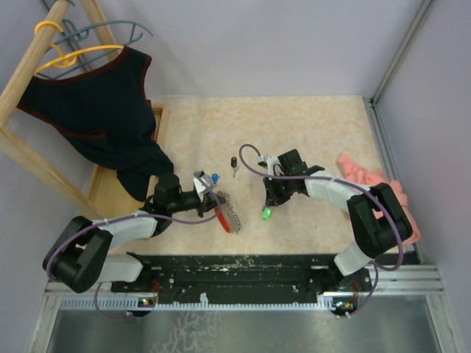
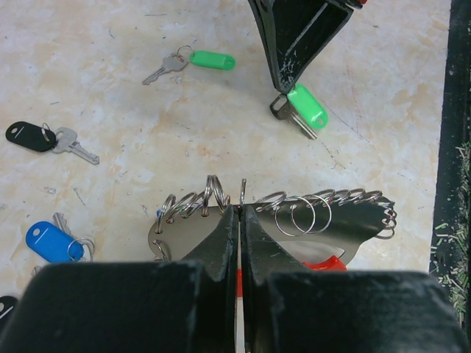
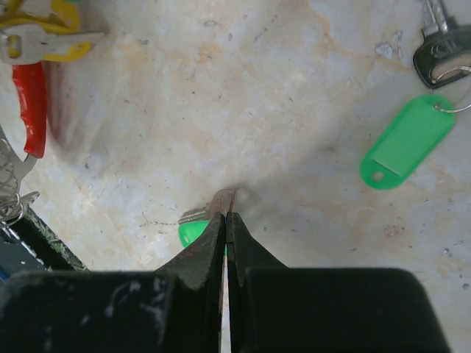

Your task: Put the keys on the keyring

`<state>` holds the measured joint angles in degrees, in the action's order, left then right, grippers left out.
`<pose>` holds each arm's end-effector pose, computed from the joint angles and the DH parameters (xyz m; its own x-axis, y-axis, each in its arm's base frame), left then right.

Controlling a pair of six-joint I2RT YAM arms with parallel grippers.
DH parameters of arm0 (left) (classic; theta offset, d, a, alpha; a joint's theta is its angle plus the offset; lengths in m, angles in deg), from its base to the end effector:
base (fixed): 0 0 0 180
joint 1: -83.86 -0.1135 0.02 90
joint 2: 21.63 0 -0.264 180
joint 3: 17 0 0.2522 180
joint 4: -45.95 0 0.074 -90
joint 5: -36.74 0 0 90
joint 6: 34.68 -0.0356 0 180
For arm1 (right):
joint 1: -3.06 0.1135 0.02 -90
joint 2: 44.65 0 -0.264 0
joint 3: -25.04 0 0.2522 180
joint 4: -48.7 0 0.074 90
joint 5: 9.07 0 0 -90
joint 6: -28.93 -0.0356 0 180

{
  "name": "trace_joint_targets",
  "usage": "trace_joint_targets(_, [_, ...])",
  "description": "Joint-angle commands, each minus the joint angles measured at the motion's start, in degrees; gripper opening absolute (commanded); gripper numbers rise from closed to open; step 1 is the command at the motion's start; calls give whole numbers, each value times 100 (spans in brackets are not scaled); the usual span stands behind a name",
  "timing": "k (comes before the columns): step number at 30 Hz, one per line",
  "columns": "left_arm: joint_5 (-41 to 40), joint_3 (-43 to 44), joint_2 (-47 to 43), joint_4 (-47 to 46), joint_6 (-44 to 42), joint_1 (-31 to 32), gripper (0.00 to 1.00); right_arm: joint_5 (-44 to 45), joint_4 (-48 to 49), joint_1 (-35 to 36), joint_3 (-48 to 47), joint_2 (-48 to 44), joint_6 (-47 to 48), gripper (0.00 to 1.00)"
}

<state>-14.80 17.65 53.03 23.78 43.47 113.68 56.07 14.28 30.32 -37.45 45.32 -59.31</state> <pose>0.1975 -0.1387 0.1747 -0.0747 0.2281 -0.9708 0.9384 0.3455 0.0090 0.2542 0.1478 0.1674 -0.7656 -0.4258 -0.4822 -0.6154 0.7031 0.3562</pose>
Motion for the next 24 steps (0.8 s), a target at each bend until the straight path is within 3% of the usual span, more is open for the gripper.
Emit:
trace_joint_targets(1, [317,131,-64,-177,-47,-38,1,332,307,347,24,-675,288,0])
trace_joint_targets(11, [787,82,-142,-310,-178,-33,2,-164,1322,756,413,-1562,1259,0])
trace_joint_targets(24, [1384,120,39,-344,-401,-28,1,-868,2703,1439,865,-1699,2817,0])
